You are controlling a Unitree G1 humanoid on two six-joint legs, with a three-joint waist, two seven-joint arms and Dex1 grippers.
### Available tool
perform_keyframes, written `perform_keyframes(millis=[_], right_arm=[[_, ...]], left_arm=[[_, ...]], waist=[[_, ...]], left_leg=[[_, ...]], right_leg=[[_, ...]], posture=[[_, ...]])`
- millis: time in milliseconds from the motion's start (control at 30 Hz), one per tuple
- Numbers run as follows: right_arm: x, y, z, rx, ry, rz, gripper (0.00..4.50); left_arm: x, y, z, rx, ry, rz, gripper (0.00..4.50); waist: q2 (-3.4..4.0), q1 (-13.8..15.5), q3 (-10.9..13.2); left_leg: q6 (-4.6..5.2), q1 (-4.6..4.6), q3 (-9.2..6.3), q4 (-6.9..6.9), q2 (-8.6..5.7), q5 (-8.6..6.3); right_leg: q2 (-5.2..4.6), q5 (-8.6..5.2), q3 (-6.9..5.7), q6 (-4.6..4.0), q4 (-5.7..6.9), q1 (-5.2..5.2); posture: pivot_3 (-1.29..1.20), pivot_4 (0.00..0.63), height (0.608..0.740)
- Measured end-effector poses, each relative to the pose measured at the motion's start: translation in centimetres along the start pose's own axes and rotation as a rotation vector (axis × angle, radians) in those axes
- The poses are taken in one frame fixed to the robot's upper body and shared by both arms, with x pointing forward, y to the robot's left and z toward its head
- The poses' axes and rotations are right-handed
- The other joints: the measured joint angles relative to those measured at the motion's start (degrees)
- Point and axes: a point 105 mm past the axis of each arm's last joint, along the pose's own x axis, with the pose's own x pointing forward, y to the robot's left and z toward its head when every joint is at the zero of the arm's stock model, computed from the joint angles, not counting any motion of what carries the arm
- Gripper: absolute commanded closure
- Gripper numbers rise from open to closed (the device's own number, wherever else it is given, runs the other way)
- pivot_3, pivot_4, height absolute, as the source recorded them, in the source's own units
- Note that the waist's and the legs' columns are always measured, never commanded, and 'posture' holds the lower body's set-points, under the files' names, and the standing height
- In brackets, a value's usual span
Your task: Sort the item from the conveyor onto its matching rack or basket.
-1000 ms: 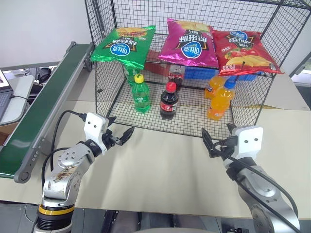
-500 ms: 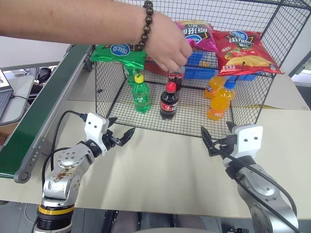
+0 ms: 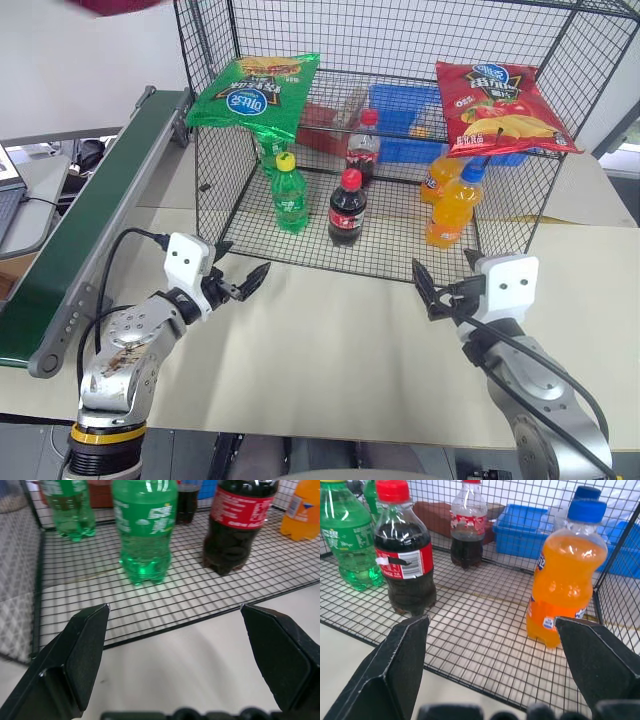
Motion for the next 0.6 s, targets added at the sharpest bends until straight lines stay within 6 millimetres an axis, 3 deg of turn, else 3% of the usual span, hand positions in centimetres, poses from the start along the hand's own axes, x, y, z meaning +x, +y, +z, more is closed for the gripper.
perform_keyframes(millis=[167,600], right_arm=[[0.3,0.2,0.5,-0.003,-0.018,0.021,0.1],[0.5,0.4,-0.4,0.002,0.016,0.051,0.1]], left_arm=[[-0.6,0.4,-0.1,0.003,-0.007,0.019,0.0],[-1.4,1.0,0.0,-0.011,-0.042,-0.001,0.0]], waist=[[0.0,0.03,0.0],[0.0,-0.02,0.0]], left_leg=[[0.0,0.0,-0.01,0.0,0.01,0.0],[0.0,0.01,0.0,0.0,0.01,0.0]], right_leg=[[0.0,0.0,-0.01,0.0,0.0,0.0],[0.0,0.0,-0.01,0.0,0.0,0.0]], posture=[[0.0,0.15,0.74],[0.0,0.15,0.74]])
